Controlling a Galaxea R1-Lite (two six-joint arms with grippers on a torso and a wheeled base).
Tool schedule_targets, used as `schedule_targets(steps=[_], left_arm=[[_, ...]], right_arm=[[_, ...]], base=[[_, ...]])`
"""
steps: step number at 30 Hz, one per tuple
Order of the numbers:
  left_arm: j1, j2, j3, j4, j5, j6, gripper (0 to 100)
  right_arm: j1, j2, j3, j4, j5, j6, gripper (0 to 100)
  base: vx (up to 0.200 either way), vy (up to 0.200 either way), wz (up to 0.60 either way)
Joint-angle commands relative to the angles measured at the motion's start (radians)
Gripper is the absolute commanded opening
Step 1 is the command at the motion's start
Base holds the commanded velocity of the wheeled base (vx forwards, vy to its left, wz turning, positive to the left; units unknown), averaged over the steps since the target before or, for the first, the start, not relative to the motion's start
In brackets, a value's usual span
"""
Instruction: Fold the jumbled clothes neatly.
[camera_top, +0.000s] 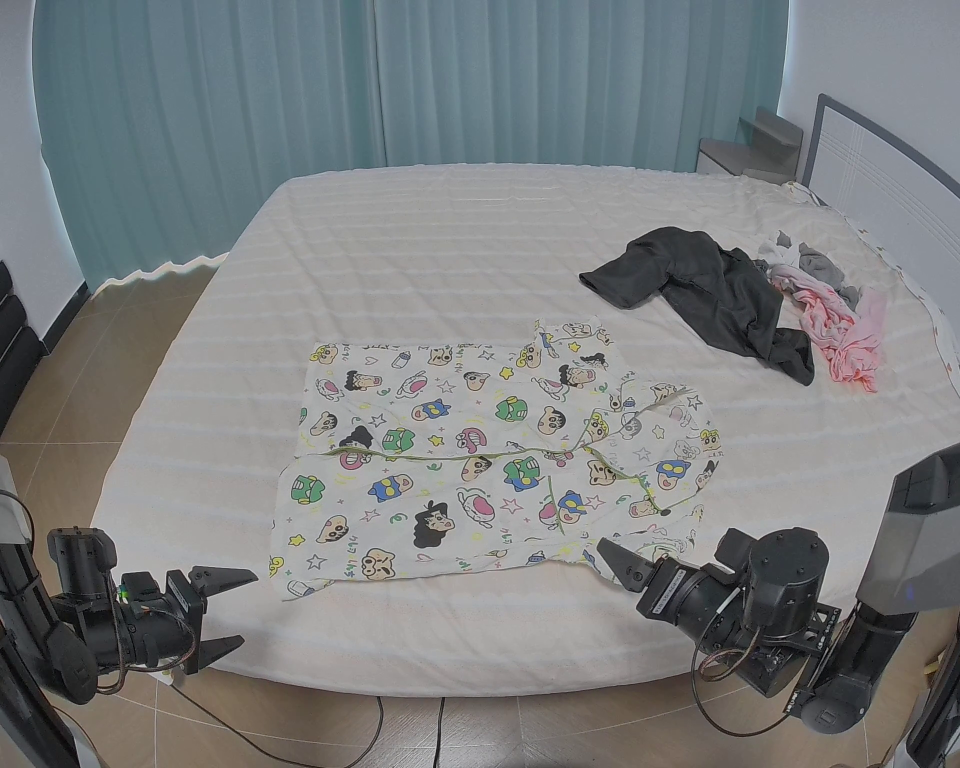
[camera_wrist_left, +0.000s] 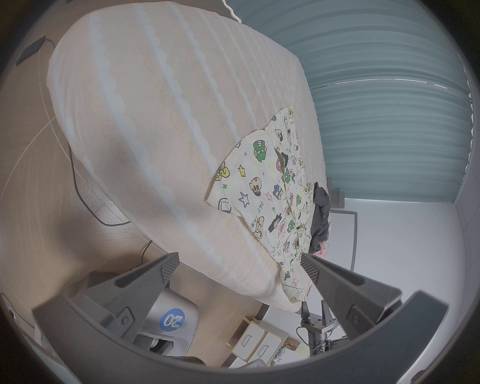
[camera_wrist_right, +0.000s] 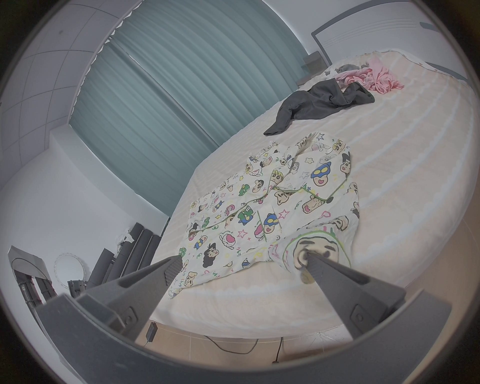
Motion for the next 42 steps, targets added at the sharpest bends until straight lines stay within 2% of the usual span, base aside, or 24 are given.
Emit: schedule_targets(steps=[1,7,10,14,18,22,30,35,42], left_arm=[[0.0,0.002,0.013,0.0,0.0,-0.001,100],[0.0,-0.002,0.013,0.001,0.001,-0.001,100],[0.0,0.0,0.013,0.001,0.0,-0.001,100],[0.0,0.0,0.013,0.001,0.0,-0.001,100],[0.0,-0.002,0.013,0.001,0.0,-0.001,100],[0.0,-0.002,0.013,0.001,0.0,-0.001,100],[0.0,0.002,0.013,0.001,0.0,0.0,100],[0.0,0.002,0.013,0.001,0.0,0.0,100],[0.0,0.002,0.013,0.001,0.0,0.0,100]], right_arm=[[-0.003,-0.039,0.011,0.03,0.0,0.0,100],[-0.032,-0.111,0.013,0.04,-0.003,-0.009,100],[-0.024,-0.149,0.031,0.111,0.002,-0.035,100],[-0.006,-0.099,0.065,0.186,0.025,-0.023,100],[-0.001,0.053,0.12,0.18,0.088,-0.014,100],[-0.031,0.157,0.112,0.129,0.092,-0.015,100],[-0.086,0.185,0.163,0.103,0.152,0.005,100],[-0.149,0.219,0.154,0.088,0.206,0.021,100],[-0.176,0.245,0.118,0.071,0.218,0.017,100]], base=[[0.0,0.0,0.0],[0.0,0.0,0.0],[0.0,0.0,0.0],[0.0,0.0,0.0],[0.0,0.0,0.0],[0.0,0.0,0.0],[0.0,0.0,0.0],[0.0,0.0,0.0],[0.0,0.0,0.0]])
